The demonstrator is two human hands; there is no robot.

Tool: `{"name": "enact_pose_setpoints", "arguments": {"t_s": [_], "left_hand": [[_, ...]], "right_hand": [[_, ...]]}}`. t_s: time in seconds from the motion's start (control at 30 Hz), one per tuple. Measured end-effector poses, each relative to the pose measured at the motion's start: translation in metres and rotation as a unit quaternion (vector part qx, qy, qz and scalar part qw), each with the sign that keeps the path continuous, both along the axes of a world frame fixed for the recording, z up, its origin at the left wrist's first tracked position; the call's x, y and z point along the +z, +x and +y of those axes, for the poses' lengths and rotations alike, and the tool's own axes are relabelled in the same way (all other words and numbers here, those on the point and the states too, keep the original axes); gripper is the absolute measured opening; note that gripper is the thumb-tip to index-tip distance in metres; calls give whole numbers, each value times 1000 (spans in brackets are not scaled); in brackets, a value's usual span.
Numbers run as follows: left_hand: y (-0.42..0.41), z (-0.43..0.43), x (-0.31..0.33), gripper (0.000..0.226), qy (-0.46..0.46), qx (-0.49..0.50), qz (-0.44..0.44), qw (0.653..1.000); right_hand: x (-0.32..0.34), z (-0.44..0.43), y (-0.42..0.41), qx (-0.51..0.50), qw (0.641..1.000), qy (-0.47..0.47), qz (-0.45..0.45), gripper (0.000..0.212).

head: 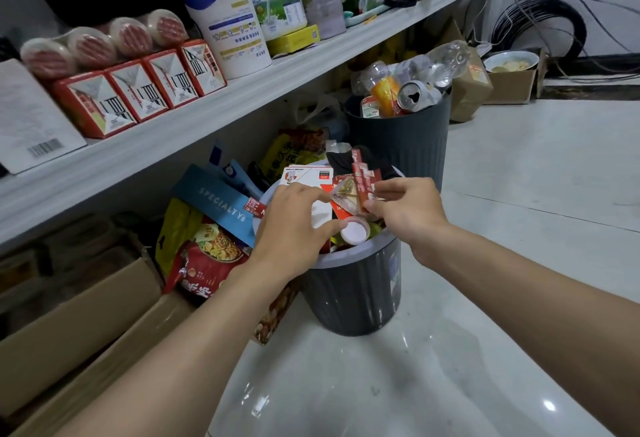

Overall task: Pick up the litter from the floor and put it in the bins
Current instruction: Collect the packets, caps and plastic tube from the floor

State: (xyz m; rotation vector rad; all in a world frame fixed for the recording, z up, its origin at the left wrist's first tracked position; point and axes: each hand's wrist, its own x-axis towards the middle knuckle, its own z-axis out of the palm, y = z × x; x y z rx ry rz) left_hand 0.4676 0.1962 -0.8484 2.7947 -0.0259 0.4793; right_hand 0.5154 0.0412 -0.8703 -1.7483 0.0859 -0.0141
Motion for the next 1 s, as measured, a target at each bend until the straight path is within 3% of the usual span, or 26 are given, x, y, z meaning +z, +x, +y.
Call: {"name": "enact_pose_setpoints", "arguments": {"t_s": [0.33, 0.5, 0.6, 0.8, 0.9, 1.0], "left_hand": [[7, -21, 1, 44, -4, -23, -2, 1000], [6, -50, 8, 45, 0, -38, -18, 999], [2, -79, 8, 43, 19, -71, -41, 996], [-6, -166, -3, 53, 66, -124, -23, 990], [-13, -218, -13, 53, 62, -138, -10, 988], [-19, -270, -28, 54, 83, -166, 12, 983]], "right_hand": [[4, -32, -6, -5, 994, -87, -71, 42], [13, -68, -16, 24, 974, -189, -122, 40], [15, -101, -24, 49, 934, -317, -155, 43], [3, -192, -47, 73, 812, -560, -148, 55], [-13, -249, -59, 55, 775, -621, -105, 62], [-25, -315, -74, 44, 762, -644, -48, 64]]}}
